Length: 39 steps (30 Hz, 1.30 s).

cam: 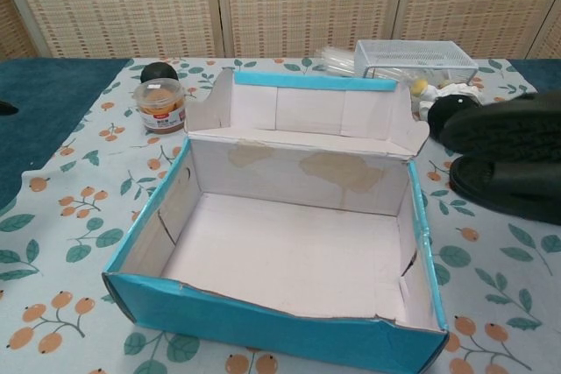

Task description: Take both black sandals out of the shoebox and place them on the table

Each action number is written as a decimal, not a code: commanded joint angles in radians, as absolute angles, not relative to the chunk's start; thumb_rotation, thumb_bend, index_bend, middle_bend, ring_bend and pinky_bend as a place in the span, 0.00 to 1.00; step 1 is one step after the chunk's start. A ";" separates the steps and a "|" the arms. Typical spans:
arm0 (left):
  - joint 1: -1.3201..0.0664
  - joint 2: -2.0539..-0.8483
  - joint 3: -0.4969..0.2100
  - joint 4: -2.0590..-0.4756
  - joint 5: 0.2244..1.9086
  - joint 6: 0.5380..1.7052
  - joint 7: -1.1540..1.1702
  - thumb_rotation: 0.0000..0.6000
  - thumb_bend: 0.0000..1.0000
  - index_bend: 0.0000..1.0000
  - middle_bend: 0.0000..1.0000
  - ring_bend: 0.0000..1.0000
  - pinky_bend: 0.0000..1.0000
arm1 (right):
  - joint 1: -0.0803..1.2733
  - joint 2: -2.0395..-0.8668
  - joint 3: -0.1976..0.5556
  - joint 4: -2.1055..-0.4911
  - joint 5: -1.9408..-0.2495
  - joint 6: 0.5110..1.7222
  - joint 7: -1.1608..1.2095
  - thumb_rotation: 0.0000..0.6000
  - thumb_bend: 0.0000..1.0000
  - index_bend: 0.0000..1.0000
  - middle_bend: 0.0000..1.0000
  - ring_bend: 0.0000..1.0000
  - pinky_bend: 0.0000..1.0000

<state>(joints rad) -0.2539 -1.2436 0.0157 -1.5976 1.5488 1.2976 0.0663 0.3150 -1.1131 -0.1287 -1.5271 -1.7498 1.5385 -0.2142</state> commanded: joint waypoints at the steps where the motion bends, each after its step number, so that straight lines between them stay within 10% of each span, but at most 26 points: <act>1: -0.256 -1.246 0.018 -1.595 1.548 1.293 0.067 1.00 0.45 0.00 0.00 0.00 0.14 | 0.286 -1.184 -0.133 -1.449 -1.717 1.473 -0.269 1.00 0.27 0.87 0.93 0.65 0.82; 9: -0.254 -1.244 0.020 -1.591 1.544 1.295 0.057 1.00 0.45 0.00 0.00 0.00 0.14 | 0.283 -1.286 -0.118 -1.344 -1.707 1.405 -0.299 1.00 0.27 0.77 0.82 0.61 0.81; 16: -0.255 -1.244 0.029 -1.580 1.549 1.286 0.029 1.00 0.43 0.00 0.00 0.00 0.14 | 0.327 -1.184 -0.145 -1.513 -1.602 1.169 -0.346 1.00 0.27 0.01 0.10 0.10 0.46; 25: -0.256 -1.243 0.028 -1.576 1.545 1.285 0.027 1.00 0.43 0.00 0.00 0.00 0.14 | 0.305 -1.108 -0.172 -1.604 -1.581 1.137 -0.395 0.98 0.20 0.00 0.00 0.00 0.21; 39: -0.250 -1.239 0.028 -1.584 1.547 1.300 0.034 1.00 0.43 0.00 0.00 0.00 0.14 | 0.270 -1.032 -0.193 -1.658 -1.621 1.168 -0.306 0.92 0.17 0.00 0.00 0.00 0.16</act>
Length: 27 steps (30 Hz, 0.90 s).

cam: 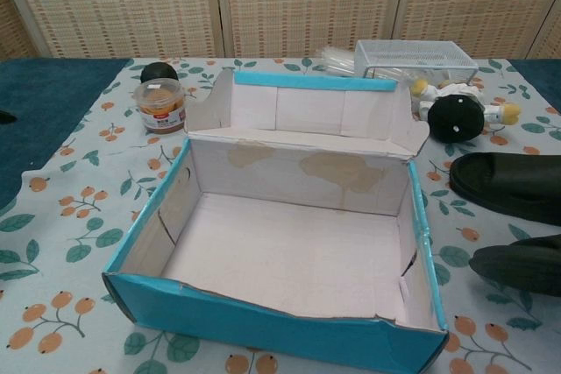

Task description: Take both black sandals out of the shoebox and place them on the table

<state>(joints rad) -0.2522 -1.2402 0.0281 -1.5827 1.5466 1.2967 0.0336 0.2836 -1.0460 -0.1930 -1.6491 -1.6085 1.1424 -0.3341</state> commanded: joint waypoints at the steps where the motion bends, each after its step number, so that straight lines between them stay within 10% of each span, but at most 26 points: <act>1: -0.249 -1.238 0.029 -1.585 1.547 1.300 0.034 1.00 0.43 0.00 0.00 0.00 0.14 | 0.265 -1.025 -0.196 -1.664 -1.630 1.179 -0.295 0.92 0.17 0.00 0.00 0.00 0.16; 13: -0.246 -1.233 0.026 -1.595 1.543 1.306 0.043 1.00 0.43 0.00 0.00 0.00 0.14 | 0.189 -0.849 -0.260 -1.747 -1.796 1.371 -0.046 0.91 0.17 0.00 0.00 0.00 0.15; 27: -0.142 -1.164 -0.015 -1.672 1.535 1.530 0.202 1.00 0.43 0.00 0.00 0.00 0.14 | 0.040 -1.151 0.031 -1.592 -1.572 1.713 -0.226 0.91 0.17 0.00 0.00 0.00 0.04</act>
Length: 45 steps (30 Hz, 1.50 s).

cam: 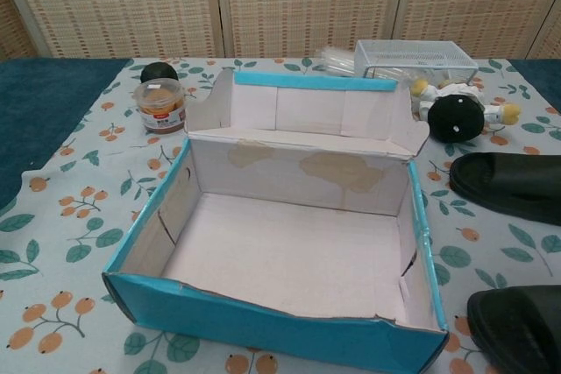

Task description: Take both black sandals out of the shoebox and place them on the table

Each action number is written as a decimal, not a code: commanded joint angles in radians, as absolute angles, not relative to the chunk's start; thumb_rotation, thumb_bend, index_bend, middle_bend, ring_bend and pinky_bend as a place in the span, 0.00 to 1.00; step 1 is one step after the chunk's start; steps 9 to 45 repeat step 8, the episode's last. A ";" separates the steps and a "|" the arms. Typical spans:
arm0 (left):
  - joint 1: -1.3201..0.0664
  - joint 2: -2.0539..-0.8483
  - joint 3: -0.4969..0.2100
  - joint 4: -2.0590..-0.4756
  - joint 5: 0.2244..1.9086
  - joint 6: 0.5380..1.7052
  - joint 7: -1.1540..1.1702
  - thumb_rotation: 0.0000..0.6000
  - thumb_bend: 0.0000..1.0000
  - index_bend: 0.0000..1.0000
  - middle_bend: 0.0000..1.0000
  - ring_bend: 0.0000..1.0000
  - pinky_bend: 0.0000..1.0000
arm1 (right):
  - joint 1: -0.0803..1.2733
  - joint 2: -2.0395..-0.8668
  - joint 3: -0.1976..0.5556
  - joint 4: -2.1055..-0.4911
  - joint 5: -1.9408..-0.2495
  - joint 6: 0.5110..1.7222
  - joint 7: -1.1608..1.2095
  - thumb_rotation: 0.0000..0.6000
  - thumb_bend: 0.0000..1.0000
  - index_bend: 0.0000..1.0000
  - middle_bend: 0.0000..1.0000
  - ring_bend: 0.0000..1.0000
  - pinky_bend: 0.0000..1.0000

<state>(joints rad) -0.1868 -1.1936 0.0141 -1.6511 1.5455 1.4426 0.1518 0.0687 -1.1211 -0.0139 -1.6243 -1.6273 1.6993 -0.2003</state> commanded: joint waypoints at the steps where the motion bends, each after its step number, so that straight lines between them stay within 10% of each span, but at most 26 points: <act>1: -0.134 -1.159 -0.022 -1.678 1.524 1.545 0.215 1.00 0.43 0.00 0.00 0.00 0.14 | 0.036 -1.146 0.035 -1.591 -1.556 1.707 -0.220 0.92 0.17 0.00 0.00 0.00 0.03; 45: -0.126 -1.141 -0.027 -1.700 1.498 1.533 0.217 1.00 0.42 0.00 0.00 0.00 0.14 | 0.039 -1.128 0.037 -1.608 -1.540 1.668 -0.196 0.90 0.17 0.00 0.00 0.00 0.01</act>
